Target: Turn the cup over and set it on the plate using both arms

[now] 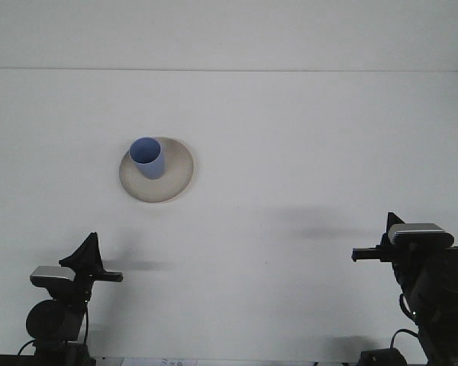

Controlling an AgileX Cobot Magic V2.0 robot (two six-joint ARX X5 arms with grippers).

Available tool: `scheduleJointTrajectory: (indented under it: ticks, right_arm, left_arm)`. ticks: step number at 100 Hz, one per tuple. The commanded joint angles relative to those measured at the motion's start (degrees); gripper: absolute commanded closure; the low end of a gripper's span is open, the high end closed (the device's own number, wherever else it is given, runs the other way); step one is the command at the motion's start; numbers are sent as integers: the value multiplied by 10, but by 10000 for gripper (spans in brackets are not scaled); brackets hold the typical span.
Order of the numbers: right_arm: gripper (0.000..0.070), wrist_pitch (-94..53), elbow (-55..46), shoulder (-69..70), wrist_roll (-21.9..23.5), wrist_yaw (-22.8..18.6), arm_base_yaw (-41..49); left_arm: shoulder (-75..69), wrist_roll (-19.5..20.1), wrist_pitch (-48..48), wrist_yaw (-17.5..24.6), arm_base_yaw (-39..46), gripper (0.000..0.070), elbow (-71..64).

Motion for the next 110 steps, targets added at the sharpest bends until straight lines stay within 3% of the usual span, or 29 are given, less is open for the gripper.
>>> scheduleJointTrajectory:
  ticks: [1, 43, 75, 110]
  right_arm:
    - [700, 8, 6, 3, 8, 2, 0]
    - [700, 30, -19, -17, 8, 1, 0]
    - [700, 334, -253, -181, 8, 0, 0]
    - [700, 362, -409, -319, 8, 0, -7]
  left_arm:
    - [-1, -4, 6, 3, -1, 684, -11]
    - [-1, -4, 6, 3, -1, 684, -11]
    - [-1, -4, 6, 3, -1, 685, -11]
    - [-1, -4, 6, 3, 0, 684, -11]
